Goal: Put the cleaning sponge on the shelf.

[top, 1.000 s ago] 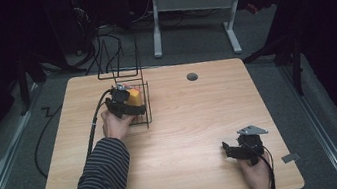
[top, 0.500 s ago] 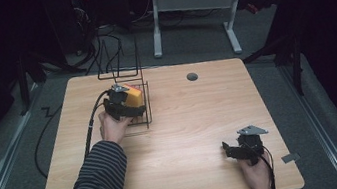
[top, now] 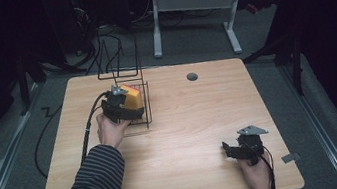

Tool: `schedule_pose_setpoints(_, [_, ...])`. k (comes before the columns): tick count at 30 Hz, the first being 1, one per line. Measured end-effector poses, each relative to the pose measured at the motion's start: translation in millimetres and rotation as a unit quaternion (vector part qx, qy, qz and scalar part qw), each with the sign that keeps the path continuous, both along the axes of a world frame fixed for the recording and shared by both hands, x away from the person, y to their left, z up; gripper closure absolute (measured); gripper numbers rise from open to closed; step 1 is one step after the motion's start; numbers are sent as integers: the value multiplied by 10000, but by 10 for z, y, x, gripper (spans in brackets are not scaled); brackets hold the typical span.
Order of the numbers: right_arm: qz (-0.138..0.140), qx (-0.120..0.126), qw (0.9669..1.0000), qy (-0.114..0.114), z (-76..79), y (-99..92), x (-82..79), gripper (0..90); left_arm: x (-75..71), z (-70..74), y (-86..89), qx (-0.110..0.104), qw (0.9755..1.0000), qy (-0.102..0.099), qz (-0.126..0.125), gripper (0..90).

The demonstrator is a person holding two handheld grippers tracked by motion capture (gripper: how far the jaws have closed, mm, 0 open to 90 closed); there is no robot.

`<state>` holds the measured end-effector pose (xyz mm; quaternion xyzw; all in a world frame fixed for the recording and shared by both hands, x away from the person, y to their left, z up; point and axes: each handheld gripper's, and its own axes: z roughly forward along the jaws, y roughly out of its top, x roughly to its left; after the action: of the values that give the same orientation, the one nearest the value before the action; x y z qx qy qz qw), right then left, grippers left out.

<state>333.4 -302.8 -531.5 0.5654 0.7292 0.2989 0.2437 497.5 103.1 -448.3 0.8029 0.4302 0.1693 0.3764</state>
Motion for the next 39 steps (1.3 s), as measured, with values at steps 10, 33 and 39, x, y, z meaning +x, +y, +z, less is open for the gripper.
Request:
schedule_pose_setpoints(10, [0, 3, 10000, 1, 0, 0, 0, 181, -139, 86, 134, -124, 9998, -149, -16, 3])
schedule_pose_setpoints(33, [-11, 11, 10000, 6, 0, 2, 0, 181, -482, 185, 503, -491, 9982, -323, 98, 41])
schedule_pose_setpoints(39, [-1, 3, 10000, 0, 0, 0, 1, 181, -566, 216, 591, -571, 9976, -378, 141, 43])
